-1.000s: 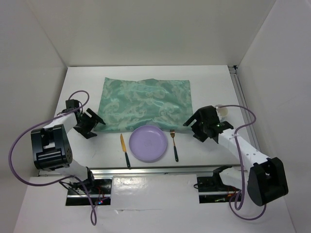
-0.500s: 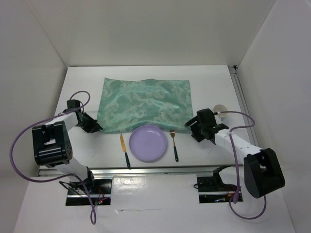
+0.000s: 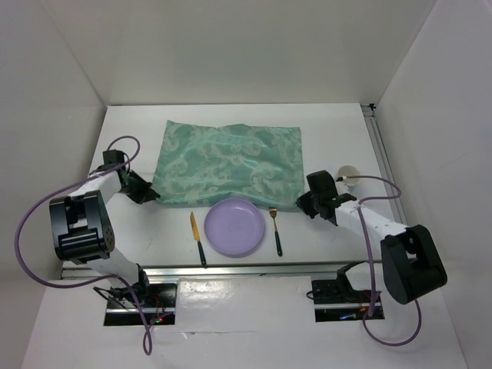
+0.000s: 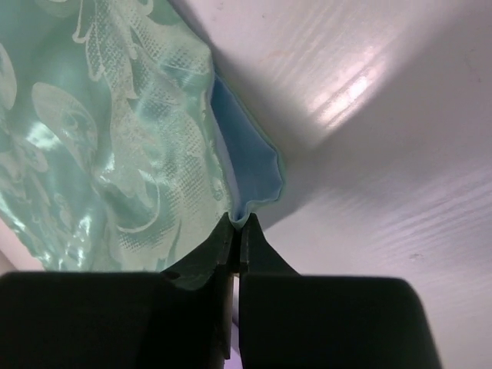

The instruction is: Set the dinner table for one person

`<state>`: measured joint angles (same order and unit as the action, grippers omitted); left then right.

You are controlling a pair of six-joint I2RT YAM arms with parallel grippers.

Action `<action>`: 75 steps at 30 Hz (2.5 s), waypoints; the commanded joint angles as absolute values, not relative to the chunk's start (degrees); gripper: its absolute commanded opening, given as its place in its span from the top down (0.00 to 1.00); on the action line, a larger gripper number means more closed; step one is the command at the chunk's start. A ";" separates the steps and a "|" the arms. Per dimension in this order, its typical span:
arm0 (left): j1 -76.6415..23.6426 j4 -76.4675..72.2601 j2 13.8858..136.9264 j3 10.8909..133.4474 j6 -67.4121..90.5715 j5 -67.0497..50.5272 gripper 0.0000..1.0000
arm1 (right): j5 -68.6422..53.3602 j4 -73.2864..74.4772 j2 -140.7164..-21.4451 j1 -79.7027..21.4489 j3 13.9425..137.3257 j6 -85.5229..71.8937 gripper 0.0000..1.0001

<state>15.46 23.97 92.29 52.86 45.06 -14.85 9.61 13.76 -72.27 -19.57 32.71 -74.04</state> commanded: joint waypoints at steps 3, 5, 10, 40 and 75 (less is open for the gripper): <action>15.64 26.53 90.36 58.26 43.77 -16.44 1.00 | 19.66 17.38 -73.74 -23.55 43.99 -70.94 1.00; 15.64 27.68 89.74 61.50 43.77 -16.96 1.00 | 21.53 19.50 -73.74 -24.35 47.79 -68.22 1.00; 15.64 30.40 87.72 70.03 43.24 -19.68 1.00 | 24.08 20.04 -73.74 -24.35 60.63 -59.87 1.00; 18.02 42.99 73.39 111.10 41.74 -24.87 1.00 | 11.60 40.08 -67.85 -15.21 106.08 -41.05 1.00; 14.67 14.01 96.78 99.37 43.24 -40.50 1.00 | -2.28 16.36 -92.30 -5.54 94.70 -40.16 1.00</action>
